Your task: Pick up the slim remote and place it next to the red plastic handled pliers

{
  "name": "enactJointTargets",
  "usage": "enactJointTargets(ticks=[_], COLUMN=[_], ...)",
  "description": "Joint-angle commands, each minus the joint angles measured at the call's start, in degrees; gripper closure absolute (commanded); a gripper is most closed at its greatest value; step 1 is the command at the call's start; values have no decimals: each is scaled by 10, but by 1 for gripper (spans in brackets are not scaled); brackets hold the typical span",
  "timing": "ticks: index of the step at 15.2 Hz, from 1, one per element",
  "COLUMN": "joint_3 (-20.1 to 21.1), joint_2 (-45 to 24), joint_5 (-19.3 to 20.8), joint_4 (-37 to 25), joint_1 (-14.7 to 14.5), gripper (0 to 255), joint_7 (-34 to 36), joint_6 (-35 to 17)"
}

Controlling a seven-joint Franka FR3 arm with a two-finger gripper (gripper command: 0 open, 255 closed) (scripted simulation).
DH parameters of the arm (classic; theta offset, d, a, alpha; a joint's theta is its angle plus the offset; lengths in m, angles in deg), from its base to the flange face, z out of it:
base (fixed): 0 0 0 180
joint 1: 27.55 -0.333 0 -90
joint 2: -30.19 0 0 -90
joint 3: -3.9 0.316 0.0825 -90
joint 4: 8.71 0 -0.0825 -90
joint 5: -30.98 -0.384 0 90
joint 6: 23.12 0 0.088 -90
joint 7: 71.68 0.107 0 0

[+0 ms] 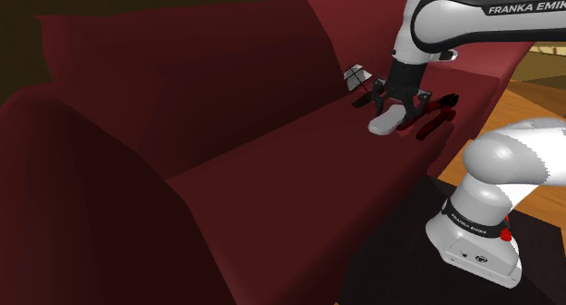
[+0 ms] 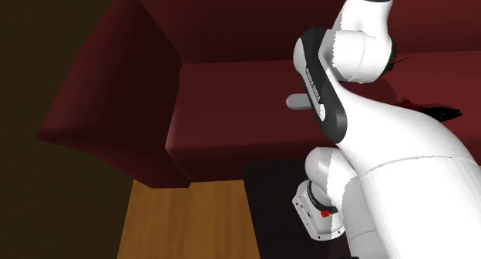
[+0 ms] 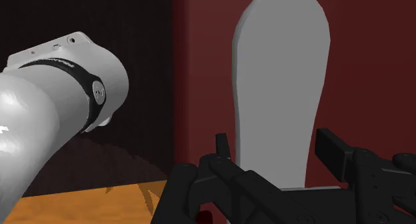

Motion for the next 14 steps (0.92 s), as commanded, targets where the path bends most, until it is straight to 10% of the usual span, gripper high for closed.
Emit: enactJointTargets(ticks=[1,14], joint_3=[-32,-195], joint_2=[-6,-161], joint_5=[28,166], joint_4=[4,-53], joint_1=[21,144], gripper=[255,255], joint_7=[-35,-214], joint_6=[-8,-99])
